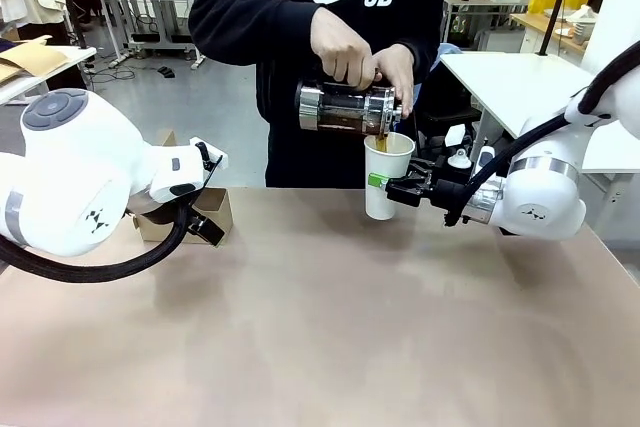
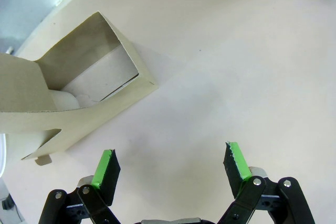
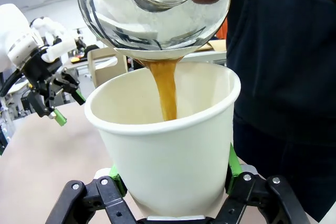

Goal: Pour a drink into a cup and package it in a carrier.
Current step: When a person places the Paper Cup Lid on the 600 ml Paper Cup , lift the 600 ml Paper Cup.

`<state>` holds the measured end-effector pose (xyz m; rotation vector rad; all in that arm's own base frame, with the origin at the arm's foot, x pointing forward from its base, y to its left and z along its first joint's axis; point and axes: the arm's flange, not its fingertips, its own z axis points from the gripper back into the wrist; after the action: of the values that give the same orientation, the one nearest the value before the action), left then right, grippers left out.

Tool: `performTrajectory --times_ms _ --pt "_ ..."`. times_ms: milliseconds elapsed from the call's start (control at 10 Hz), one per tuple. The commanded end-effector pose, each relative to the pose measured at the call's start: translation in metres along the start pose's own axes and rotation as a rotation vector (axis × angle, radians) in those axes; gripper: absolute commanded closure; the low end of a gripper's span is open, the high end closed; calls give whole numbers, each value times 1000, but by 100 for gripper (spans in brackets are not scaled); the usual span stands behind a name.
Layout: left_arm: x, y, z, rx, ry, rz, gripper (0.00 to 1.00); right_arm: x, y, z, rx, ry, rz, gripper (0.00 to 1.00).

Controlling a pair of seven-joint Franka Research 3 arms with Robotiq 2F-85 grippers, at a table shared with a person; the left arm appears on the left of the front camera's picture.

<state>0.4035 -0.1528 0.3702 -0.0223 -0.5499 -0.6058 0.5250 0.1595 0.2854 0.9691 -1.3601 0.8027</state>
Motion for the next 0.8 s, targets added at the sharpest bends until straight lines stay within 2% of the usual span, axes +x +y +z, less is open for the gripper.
performTrajectory --times_ms 0,700 --pt "0 1 0 -2 -1 2 0 5 4 0 -11 9 7 19" --pt "0 1 0 -2 -1 2 0 5 4 0 -11 9 7 19"
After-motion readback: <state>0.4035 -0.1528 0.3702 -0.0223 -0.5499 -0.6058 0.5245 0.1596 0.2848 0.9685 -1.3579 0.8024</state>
